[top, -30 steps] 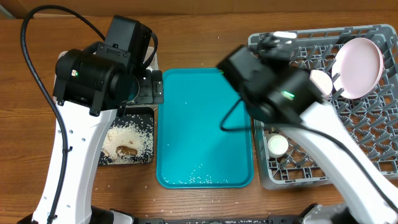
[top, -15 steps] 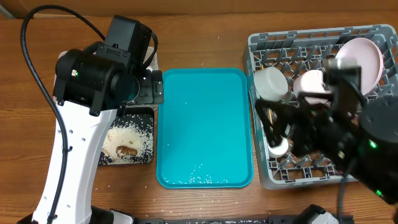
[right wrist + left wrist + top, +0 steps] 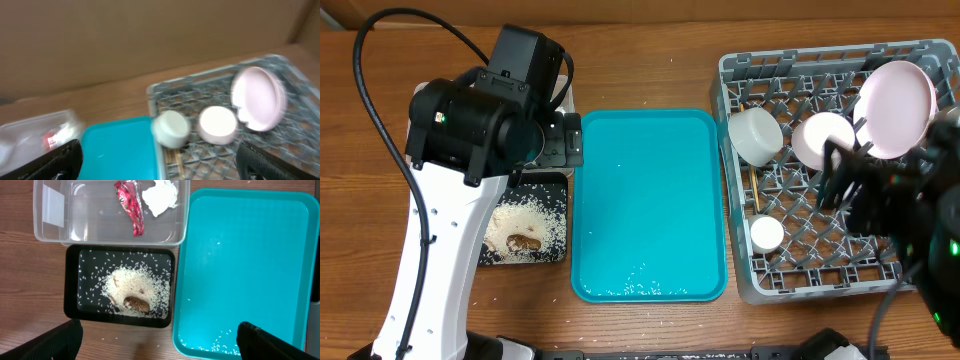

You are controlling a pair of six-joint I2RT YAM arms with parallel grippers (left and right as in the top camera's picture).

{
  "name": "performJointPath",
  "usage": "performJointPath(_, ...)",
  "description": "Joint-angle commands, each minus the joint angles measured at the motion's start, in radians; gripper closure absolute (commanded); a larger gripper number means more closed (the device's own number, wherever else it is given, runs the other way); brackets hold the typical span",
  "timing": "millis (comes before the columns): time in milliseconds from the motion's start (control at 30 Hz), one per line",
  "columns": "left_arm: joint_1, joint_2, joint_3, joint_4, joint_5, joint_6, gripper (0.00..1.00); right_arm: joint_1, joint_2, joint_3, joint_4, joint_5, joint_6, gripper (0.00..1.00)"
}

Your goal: Sort waste into correct bins and load items into the dishwasher

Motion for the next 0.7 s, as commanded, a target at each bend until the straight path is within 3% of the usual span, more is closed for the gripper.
performJointPath(0,0.005,0.004,0.000,0.001,0.008,-0.003,0.00,-0.188,-0.066,-0.182,0.200,-0.005,-0.007,0.00)
performJointPath(133,0.005,0.004,0.000,0.001,0.008,-0.003,0.00,-0.321,-0.176,-0.421,0.395,-0.102,-0.007,0.00)
performJointPath(333,0.005,0.004,0.000,0.001,0.008,-0.003,0.00,-0.394,-0.381,-0.729,0.455,-0.124,-0.007,0.00)
performJointPath(467,0.005,0.004,0.000,0.001,0.008,-0.003,0.00,-0.440,-0.535,-0.951,0.687,-0.134,-0.049,0.00)
performJointPath(667,0.005,0.004,0.000,0.001,0.008,-0.003,0.00,-0.515,-0.750,-1.282,1.024,-0.306,-0.180,0.00)
